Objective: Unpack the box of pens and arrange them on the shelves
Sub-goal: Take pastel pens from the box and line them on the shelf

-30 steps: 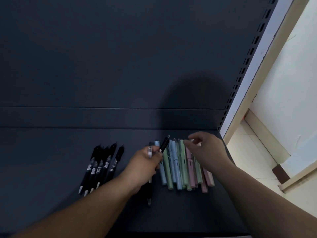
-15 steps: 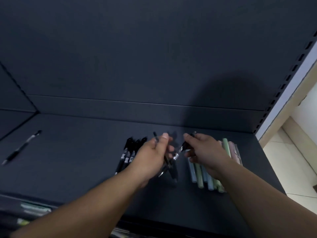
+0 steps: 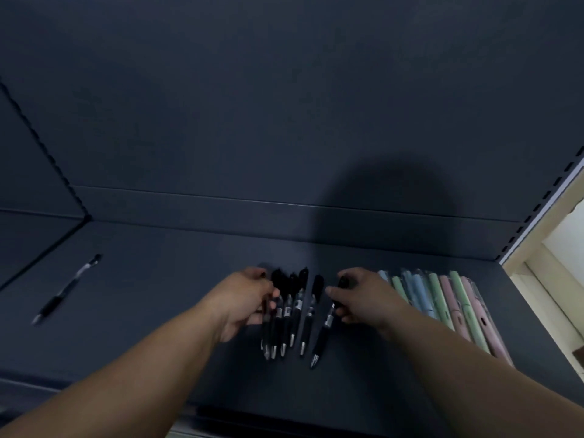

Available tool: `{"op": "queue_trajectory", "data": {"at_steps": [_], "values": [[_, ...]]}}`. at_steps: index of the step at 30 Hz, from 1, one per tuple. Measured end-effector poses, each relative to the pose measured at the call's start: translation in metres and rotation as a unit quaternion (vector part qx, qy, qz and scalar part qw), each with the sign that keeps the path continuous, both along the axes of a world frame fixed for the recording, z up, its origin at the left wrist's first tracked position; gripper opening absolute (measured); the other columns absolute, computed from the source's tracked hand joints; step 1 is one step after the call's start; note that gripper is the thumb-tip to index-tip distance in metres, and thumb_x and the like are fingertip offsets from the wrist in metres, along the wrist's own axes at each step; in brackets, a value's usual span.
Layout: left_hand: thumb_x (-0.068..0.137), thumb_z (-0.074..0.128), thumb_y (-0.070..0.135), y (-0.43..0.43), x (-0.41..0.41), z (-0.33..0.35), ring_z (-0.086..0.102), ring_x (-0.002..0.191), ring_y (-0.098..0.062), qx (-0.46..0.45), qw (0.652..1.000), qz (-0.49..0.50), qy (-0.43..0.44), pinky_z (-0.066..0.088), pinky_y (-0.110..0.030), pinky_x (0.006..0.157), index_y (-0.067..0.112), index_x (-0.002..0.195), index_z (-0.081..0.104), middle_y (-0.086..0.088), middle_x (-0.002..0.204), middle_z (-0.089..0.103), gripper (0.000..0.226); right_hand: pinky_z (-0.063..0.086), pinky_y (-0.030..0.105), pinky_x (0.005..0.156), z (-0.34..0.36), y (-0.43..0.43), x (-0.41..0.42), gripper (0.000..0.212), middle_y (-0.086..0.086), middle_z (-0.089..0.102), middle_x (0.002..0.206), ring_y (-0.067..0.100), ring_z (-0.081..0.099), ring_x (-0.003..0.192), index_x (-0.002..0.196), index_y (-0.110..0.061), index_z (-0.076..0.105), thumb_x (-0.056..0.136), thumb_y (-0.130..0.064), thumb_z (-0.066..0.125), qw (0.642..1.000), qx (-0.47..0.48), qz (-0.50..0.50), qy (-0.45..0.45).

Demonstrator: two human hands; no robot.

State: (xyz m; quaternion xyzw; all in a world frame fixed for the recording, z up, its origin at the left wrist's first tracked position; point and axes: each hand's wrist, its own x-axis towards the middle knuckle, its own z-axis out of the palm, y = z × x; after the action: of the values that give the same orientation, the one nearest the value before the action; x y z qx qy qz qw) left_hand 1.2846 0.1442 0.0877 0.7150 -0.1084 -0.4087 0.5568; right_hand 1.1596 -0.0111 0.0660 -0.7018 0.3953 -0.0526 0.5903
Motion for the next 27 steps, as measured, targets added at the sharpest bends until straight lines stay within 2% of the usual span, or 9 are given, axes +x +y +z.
{"op": "queue_trajectory", "data": {"at_steps": [3,5,7,10,13,16,21,24,27], "values": [[0.092,0.057,0.004,0.006,0.011,-0.007,0.058,0.063,-0.012,0.000,1.000,-0.021,-0.022,0.050,-0.020,0.048,0.017,0.137,0.039,-0.007,0.106,0.064,0.051,0.058,0.030,0.061,-0.010,0.005,0.009,0.063,0.006,0.067,0.080,0.017,0.066,0.065,0.134,-0.014,0.043,0.080,-0.012,0.077,0.998,-0.050,-0.005,0.022],[0.092,0.059,0.007,0.008,0.016,-0.010,0.061,0.066,-0.012,-0.006,0.999,-0.026,-0.038,0.049,-0.018,0.049,0.014,0.130,0.044,-0.010,0.115,0.063,0.041,0.059,0.033,0.069,-0.011,0.007,0.011,0.065,0.000,0.064,0.078,0.017,0.066,0.069,0.134,-0.016,0.045,0.078,-0.015,0.079,0.995,-0.093,-0.009,0.036],[0.092,0.061,0.009,0.010,0.019,-0.013,0.063,0.063,-0.010,-0.013,0.998,-0.024,-0.050,0.049,-0.017,0.050,0.008,0.116,0.050,-0.010,0.105,0.067,0.027,0.055,0.031,0.072,-0.009,0.011,0.012,0.061,-0.004,0.061,0.086,0.015,0.064,0.079,0.130,-0.019,0.048,0.077,-0.026,0.080,0.985,-0.162,-0.009,0.056],[0.088,0.066,0.012,0.015,0.023,-0.015,0.063,0.059,-0.009,-0.020,0.996,-0.016,-0.083,0.047,-0.016,0.050,0.008,0.097,0.059,-0.008,0.085,0.069,0.013,0.039,0.015,0.060,-0.001,0.019,0.018,0.046,-0.008,0.057,0.089,0.007,0.056,0.080,0.120,-0.025,0.055,0.080,-0.035,0.075,0.966,-0.253,-0.008,0.055],[0.084,0.072,0.014,0.029,0.028,-0.015,0.059,0.058,-0.014,-0.022,0.992,0.027,-0.122,0.045,-0.017,0.050,0.009,0.088,0.061,-0.006,0.068,0.066,0.012,0.034,0.005,0.055,0.005,0.032,0.036,0.027,-0.010,0.059,0.083,-0.001,0.055,0.073,0.106,-0.028,0.062,0.083,-0.035,0.072,0.959,-0.281,0.019,0.004],[0.084,0.072,0.018,0.054,0.039,-0.017,0.055,0.056,-0.012,-0.012,0.984,0.071,-0.165,0.046,-0.023,0.056,0.015,0.085,0.066,-0.001,0.067,0.065,0.006,0.040,0.004,0.054,0.009,0.058,0.064,0.015,-0.011,0.062,0.081,-0.001,0.057,0.072,0.096,-0.030,0.063,0.084,-0.034,0.071,0.959,-0.270,0.077,-0.030],[0.089,0.062,0.013,0.117,0.085,-0.015,0.063,0.082,-0.004,0.044,0.957,0.115,-0.263,0.046,-0.011,0.067,0.017,0.107,0.069,0.007,0.094,0.071,0.019,0.037,0.002,0.063,0.000,0.115,0.112,0.016,-0.012,0.062,0.082,-0.001,0.057,0.076,0.095,-0.029,0.066,0.082,-0.034,0.072,0.948,-0.269,0.168,-0.036],[0.091,0.059,0.016,0.166,0.134,-0.001,0.063,0.098,-0.010,0.125,0.916,0.141,-0.354,0.042,-0.013,0.077,0.018,0.116,0.066,0.003,0.105,0.070,0.026,0.039,0.009,0.072,-0.004,0.152,0.142,0.029,-0.017,0.060,0.088,-0.002,0.055,0.079,0.109,-0.030,0.064,0.082,-0.038,0.072,0.936,-0.269,0.226,-0.016],[0.091,0.058,0.019,0.214,0.185,0.005,0.064,0.104,-0.020,0.190,0.884,0.155,-0.398,0.045,-0.021,0.081,0.019,0.120,0.064,0.000,0.112,0.069,0.029,0.042,0.016,0.086,-0.001,0.187,0.174,0.046,-0.015,0.060,0.110,0.001,0.056,0.094,0.124,-0.032,0.057,0.081,-0.044,0.071,0.911,-0.296,0.285,0.010]]}}
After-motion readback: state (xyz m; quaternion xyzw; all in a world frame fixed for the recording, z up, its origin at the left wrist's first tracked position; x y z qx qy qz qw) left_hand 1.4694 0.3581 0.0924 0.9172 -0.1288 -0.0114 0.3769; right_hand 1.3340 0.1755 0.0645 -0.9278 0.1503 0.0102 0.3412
